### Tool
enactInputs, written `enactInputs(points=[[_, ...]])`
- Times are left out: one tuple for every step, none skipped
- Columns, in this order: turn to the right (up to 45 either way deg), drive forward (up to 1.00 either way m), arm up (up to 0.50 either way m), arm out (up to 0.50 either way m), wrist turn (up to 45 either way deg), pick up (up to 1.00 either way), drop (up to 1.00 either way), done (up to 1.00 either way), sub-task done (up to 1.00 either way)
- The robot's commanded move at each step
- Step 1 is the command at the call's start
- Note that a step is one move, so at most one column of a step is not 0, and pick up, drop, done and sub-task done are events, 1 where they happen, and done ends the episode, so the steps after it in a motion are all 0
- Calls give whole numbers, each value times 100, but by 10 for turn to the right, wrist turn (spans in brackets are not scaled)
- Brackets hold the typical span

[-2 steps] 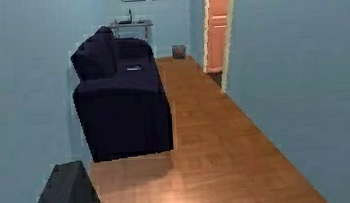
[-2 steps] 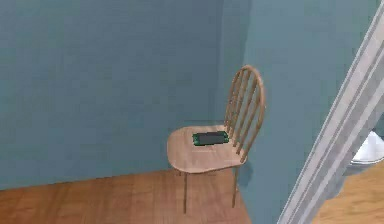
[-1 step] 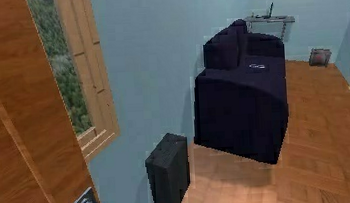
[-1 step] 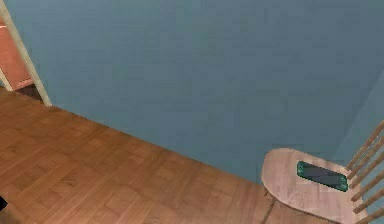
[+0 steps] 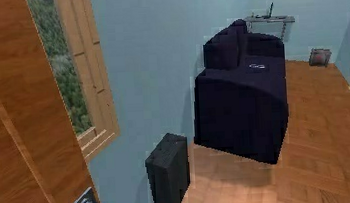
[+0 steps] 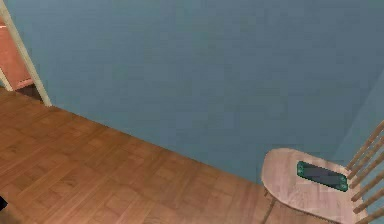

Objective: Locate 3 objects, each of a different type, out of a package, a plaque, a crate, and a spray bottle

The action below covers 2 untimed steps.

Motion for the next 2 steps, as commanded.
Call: enactInputs(points=[[450, 0, 0, 0, 0, 0, 0, 0, 0], [60, 0, 0, 0, 0, 0, 0, 0, 0]])
